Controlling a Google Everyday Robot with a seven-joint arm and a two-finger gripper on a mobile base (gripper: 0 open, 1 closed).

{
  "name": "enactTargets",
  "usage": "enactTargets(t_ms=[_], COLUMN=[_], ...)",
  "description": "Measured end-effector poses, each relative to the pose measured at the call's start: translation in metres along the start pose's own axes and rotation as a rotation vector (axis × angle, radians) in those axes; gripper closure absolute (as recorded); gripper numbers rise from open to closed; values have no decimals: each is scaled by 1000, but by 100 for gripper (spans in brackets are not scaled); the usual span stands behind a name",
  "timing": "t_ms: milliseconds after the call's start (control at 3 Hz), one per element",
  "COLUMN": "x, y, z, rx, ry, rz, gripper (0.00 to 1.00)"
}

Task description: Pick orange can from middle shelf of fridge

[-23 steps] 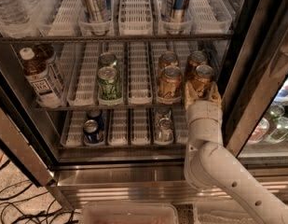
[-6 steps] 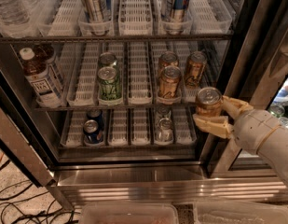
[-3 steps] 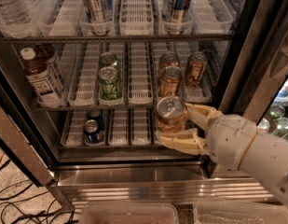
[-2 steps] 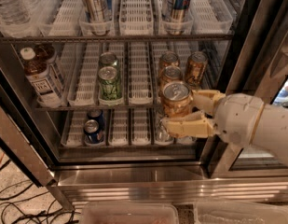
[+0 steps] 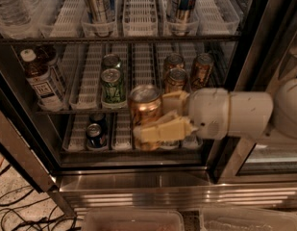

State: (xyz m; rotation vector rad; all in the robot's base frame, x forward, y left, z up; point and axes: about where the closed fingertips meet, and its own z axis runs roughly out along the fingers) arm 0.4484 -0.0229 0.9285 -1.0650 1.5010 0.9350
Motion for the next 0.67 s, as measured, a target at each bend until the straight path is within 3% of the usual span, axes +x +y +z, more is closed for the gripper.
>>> enactTargets(t_ms=[333, 667], x=[-1, -1], y=[59, 60], z=[-1, -4], rx=[-10, 0], ry=[-100, -101], rz=[62, 63], gripper=[100, 100])
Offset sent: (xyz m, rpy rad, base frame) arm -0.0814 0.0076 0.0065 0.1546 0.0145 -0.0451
